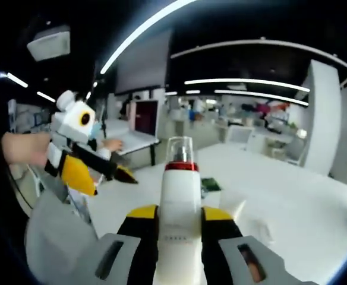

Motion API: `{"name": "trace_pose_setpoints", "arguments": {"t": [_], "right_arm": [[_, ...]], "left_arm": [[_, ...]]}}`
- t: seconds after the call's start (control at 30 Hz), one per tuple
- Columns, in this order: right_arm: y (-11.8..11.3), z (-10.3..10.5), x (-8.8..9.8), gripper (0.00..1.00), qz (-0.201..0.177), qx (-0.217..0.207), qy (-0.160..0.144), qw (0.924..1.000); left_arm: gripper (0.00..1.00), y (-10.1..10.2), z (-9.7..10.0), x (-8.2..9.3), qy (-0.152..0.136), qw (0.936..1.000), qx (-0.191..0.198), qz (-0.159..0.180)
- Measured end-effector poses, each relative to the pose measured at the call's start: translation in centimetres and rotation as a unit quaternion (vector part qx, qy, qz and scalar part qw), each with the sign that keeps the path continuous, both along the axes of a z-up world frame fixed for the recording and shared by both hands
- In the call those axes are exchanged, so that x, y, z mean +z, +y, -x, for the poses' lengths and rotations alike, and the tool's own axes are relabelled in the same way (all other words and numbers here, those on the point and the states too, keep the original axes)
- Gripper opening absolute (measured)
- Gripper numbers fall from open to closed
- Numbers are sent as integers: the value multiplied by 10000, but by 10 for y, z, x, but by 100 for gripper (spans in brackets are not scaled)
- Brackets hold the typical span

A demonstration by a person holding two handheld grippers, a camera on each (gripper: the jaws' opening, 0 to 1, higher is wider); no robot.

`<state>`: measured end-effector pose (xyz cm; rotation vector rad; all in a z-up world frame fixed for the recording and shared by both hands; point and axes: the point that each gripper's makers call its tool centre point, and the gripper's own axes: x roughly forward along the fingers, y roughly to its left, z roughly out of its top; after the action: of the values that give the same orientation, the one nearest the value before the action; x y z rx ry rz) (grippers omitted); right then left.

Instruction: Arrange the skincare products in the storage area until every visible bottle or jar stands upright without overlapping.

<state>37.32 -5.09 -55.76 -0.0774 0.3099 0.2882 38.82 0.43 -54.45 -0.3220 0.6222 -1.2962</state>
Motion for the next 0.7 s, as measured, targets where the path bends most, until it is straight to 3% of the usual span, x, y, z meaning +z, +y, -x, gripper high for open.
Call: {"name": "trace_pose_setpoints", "arguments": {"t": [0.17,0.3,0.4,0.57,0.7], "right_arm": [[16,5,8,18,175,107,-111,9997],[26,7,14,18,380,146,-224,9989],[31,8,18,18,382,148,-302,9987],[36,8,21,18,334,134,-377,9986],[41,7,22,18,333,177,-374,9986]], "left_arm": [[66,-6,5,12,267,9992,-45,289],[62,-13,7,21,647,9962,54,582],[54,-16,6,24,987,9917,191,808],[52,-20,7,17,760,9956,196,505],[46,-23,7,21,845,9941,237,632]]}}
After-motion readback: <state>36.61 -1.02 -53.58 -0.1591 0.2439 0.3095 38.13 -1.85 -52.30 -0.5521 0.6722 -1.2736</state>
